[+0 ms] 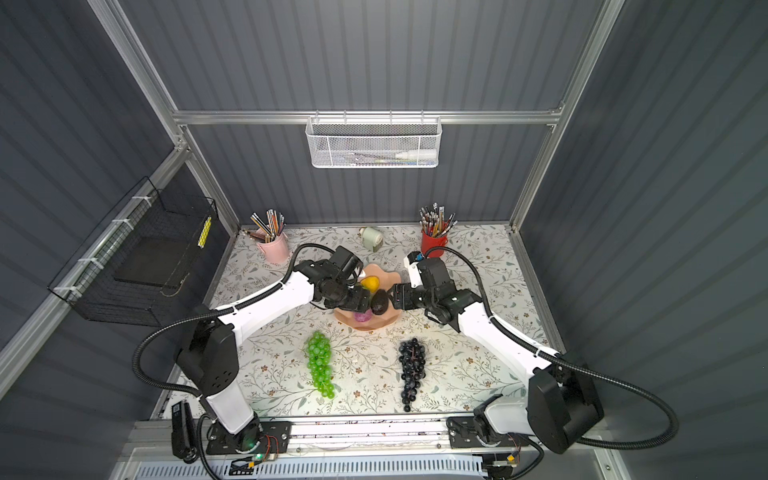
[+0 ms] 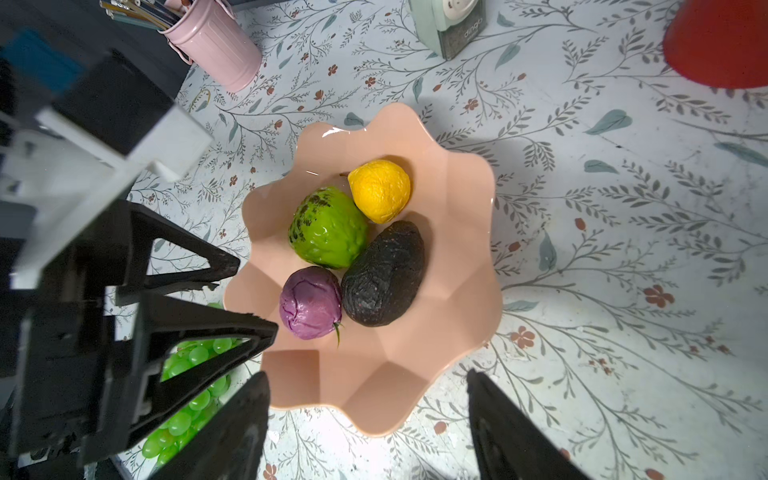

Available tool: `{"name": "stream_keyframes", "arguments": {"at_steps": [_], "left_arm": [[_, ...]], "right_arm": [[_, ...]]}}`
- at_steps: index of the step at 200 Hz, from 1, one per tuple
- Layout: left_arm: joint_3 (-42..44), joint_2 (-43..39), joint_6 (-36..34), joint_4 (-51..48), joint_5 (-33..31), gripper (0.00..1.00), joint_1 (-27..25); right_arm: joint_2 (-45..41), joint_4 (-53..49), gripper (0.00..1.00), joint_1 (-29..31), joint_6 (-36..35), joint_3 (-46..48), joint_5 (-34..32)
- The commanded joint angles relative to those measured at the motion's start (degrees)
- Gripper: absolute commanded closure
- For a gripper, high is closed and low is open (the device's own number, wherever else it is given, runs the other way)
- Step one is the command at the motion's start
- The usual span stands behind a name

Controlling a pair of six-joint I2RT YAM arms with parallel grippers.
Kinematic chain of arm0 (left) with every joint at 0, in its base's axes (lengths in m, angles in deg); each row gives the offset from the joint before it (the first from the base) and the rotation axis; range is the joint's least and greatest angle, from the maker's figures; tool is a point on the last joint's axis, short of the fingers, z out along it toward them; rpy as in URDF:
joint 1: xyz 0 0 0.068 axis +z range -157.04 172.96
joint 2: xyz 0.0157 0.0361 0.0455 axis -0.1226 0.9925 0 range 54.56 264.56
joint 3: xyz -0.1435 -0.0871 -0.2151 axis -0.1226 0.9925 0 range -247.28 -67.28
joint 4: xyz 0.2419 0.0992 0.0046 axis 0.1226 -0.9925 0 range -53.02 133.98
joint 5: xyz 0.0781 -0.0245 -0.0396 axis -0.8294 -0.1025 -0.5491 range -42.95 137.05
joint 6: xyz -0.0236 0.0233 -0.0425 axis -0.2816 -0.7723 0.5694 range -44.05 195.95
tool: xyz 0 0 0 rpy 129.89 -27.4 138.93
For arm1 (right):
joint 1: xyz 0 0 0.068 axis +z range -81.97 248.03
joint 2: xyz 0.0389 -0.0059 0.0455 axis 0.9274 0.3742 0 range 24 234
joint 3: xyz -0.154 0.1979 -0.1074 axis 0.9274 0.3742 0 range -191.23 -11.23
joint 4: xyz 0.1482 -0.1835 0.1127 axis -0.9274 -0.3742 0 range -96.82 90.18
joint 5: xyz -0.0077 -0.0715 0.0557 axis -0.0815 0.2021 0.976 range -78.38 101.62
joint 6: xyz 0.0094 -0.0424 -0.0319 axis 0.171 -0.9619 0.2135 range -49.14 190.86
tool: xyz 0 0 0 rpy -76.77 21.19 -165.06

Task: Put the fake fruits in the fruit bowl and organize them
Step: 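Move the right gripper down to the dark grape bunch while the left gripper withdraws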

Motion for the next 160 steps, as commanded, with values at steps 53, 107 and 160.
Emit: {"name": "stream_keyframes", "arguments": {"at_steps": [53, 107, 160], "left_arm": [[5.0, -7.3, 2.4, -3.0, -4.7, 0.23, 0.0], [16.0, -16.5, 8.5, 5.3, -11.8, 0.23, 0.1], [17.2, -17.9, 6.8, 6.1, -12.4, 0.22, 0.0]], "right_arm": [[-3.2, -9.5, 0.28, 0.0, -1.0, -0.2, -0.4], [-10.8, -21.6, 0.32, 0.0, 7.9, 8.0, -1.2], [-8.6, -19.8, 0.33, -0.3, 14.1, 13.2, 1.3]]}}
